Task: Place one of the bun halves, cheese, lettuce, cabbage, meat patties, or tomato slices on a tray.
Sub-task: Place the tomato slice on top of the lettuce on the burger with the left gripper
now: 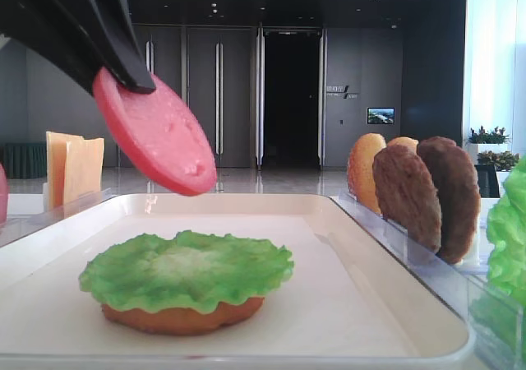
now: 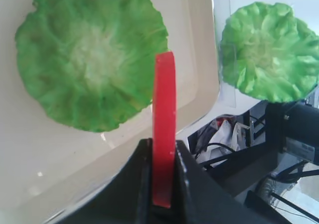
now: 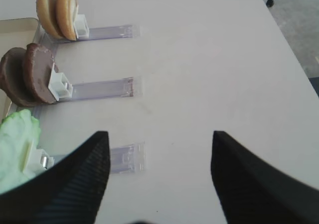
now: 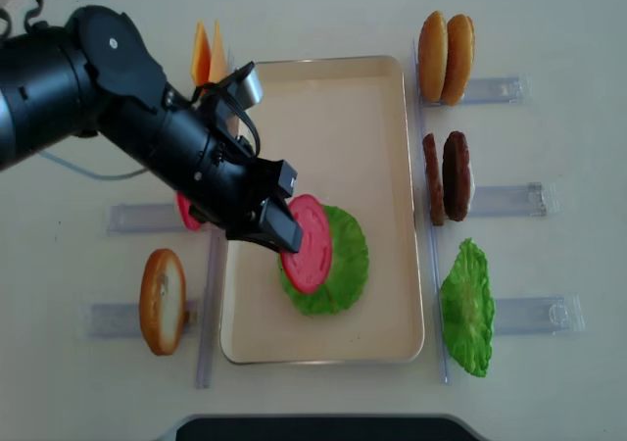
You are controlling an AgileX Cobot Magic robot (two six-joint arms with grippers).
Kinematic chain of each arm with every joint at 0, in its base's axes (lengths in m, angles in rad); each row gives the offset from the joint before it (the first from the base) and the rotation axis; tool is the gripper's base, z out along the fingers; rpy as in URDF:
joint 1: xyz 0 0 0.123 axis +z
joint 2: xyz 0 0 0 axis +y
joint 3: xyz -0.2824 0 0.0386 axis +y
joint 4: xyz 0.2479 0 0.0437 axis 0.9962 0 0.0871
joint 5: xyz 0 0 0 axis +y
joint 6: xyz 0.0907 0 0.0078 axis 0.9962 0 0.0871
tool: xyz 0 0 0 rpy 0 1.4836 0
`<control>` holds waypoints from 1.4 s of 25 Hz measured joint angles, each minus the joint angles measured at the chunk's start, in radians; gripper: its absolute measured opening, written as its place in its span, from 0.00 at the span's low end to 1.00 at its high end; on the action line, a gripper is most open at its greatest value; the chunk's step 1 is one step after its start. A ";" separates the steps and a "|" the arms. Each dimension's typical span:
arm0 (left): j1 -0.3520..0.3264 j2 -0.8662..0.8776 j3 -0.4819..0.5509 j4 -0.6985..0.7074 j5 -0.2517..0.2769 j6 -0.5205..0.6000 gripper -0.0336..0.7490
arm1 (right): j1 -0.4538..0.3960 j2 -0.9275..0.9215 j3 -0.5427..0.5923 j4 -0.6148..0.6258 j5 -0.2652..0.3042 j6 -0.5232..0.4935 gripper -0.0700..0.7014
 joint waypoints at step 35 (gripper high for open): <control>0.000 0.208 0.000 -0.231 -0.150 0.152 0.12 | 0.000 0.000 0.000 0.000 0.000 -0.001 0.64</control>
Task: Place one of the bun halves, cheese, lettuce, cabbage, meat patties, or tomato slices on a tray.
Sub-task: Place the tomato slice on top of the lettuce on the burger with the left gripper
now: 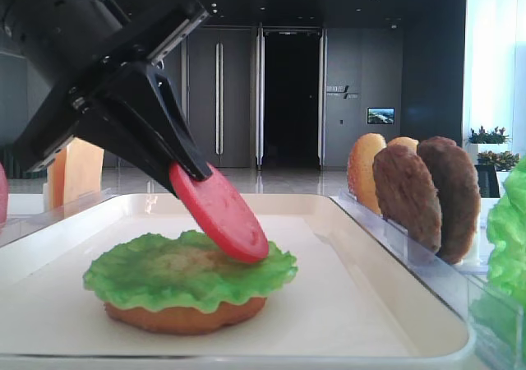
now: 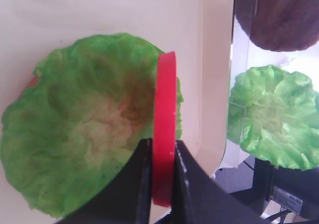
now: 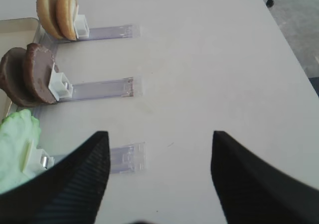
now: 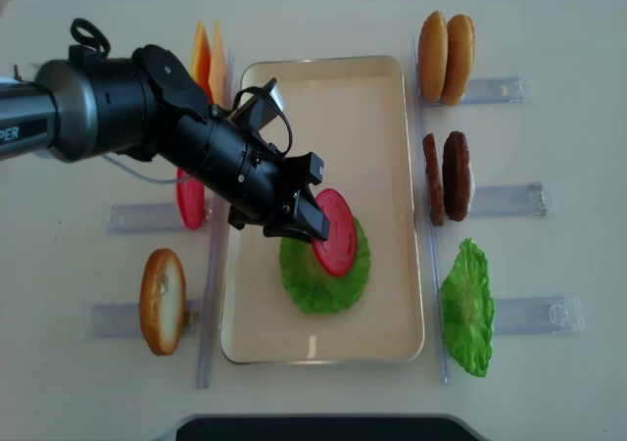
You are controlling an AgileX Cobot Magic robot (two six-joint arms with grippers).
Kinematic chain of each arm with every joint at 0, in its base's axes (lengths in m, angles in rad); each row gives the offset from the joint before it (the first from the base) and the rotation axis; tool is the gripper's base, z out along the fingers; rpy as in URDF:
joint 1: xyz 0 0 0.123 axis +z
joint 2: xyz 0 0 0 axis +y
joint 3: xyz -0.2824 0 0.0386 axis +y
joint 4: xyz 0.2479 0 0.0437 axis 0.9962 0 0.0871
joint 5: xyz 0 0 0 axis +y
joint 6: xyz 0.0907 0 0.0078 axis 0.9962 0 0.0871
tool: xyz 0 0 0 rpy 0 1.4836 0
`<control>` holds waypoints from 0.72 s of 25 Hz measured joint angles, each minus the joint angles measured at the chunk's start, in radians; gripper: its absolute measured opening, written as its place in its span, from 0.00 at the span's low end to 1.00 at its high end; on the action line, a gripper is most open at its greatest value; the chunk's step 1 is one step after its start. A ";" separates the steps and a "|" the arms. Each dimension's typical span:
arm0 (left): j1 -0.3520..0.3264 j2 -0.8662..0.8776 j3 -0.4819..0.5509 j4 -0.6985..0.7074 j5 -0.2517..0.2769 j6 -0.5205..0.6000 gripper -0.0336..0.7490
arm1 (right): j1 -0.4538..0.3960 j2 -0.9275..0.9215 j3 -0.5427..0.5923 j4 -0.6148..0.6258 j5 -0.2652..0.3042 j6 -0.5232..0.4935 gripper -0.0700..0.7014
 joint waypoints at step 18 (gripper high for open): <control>0.000 0.001 0.000 0.014 0.013 0.000 0.22 | 0.000 0.000 0.000 0.000 0.000 0.000 0.64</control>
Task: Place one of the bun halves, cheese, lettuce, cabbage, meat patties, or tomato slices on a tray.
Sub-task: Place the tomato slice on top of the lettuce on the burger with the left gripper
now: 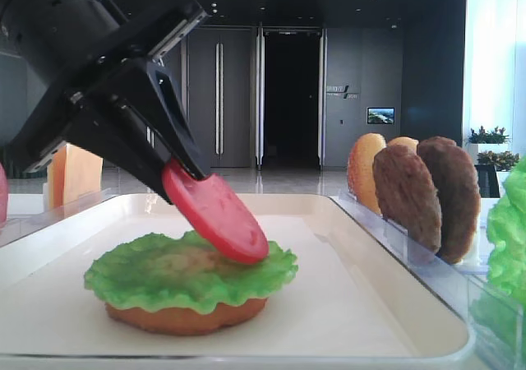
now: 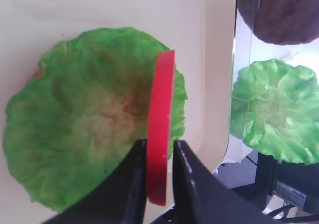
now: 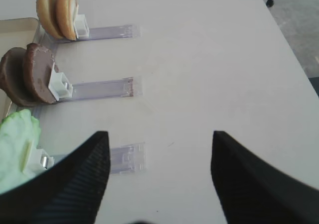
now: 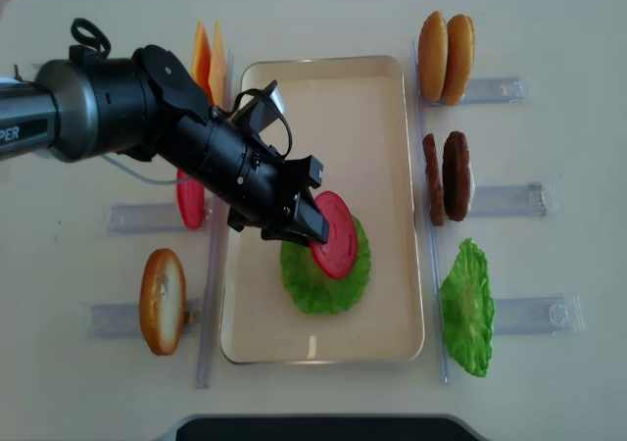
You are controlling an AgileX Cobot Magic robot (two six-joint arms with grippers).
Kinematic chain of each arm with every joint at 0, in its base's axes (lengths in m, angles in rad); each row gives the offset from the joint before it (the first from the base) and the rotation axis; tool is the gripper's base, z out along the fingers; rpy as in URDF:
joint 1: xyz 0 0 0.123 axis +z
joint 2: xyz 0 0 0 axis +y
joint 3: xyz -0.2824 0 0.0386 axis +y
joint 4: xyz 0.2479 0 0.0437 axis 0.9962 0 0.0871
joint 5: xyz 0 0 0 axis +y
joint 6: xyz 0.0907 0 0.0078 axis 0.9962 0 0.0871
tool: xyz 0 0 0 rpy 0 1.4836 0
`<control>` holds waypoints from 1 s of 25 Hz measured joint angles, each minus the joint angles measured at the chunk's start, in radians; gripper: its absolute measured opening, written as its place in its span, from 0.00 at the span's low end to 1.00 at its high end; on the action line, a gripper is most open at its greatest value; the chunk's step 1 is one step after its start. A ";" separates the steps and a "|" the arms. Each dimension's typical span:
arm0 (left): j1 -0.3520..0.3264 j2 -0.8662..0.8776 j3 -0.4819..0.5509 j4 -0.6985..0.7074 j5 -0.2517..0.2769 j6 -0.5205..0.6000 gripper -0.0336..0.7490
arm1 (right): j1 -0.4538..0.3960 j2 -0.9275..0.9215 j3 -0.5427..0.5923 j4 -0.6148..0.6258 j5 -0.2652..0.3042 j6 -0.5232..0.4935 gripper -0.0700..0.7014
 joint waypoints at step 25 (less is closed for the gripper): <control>0.000 0.000 0.000 0.275 0.069 -0.325 0.60 | 0.000 0.000 0.000 0.000 0.000 0.000 0.64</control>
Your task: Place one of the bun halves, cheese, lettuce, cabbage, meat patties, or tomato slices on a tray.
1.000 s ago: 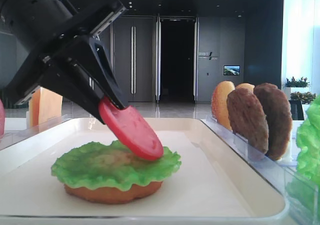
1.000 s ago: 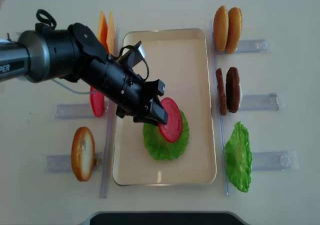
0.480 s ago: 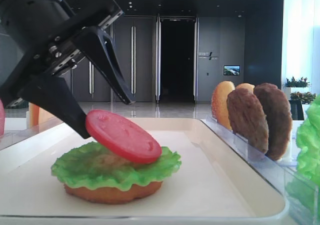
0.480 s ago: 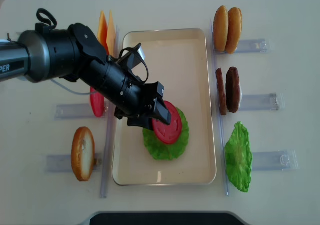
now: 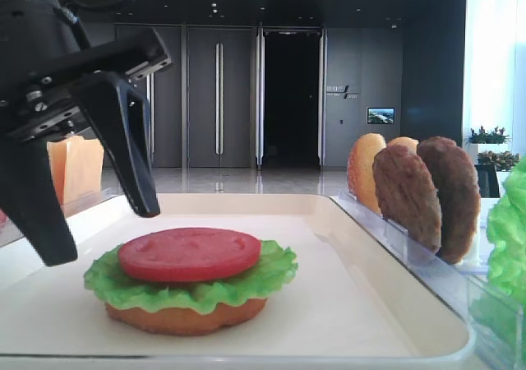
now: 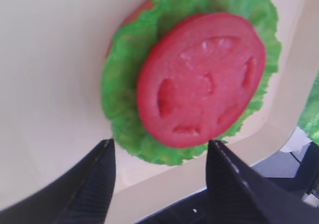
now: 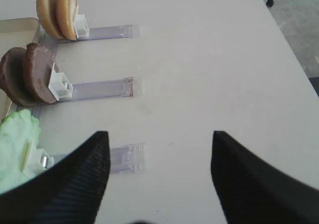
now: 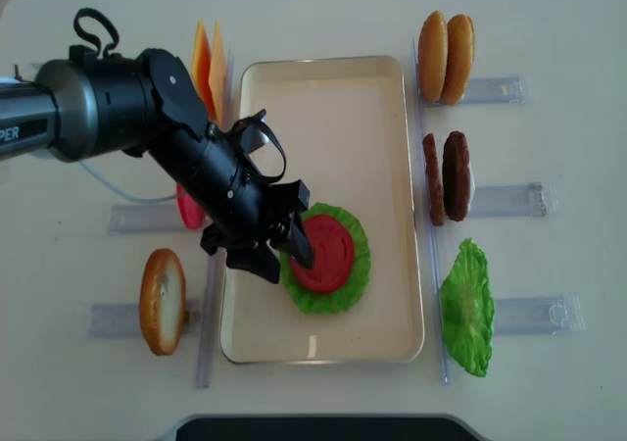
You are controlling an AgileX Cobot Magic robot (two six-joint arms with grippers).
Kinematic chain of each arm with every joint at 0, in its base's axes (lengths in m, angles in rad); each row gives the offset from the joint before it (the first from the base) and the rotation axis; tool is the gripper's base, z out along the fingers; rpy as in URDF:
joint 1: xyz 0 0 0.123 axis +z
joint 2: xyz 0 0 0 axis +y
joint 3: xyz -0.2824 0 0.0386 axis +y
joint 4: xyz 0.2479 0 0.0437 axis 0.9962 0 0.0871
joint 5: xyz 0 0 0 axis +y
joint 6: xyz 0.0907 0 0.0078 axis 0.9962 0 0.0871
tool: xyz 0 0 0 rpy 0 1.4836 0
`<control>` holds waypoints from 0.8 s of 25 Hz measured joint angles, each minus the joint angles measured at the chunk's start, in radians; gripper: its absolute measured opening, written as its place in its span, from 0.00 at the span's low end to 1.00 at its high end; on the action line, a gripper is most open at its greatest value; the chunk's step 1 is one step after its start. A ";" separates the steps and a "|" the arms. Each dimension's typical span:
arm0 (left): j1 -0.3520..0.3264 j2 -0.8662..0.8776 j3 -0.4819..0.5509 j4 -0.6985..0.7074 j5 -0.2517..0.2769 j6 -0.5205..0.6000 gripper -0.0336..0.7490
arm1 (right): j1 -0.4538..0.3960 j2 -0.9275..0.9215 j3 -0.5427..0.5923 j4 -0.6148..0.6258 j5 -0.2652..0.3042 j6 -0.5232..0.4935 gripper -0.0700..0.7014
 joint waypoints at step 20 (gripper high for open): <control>0.000 -0.235 -0.307 0.502 0.234 -0.305 0.60 | 0.000 0.000 0.000 0.000 0.000 0.000 0.64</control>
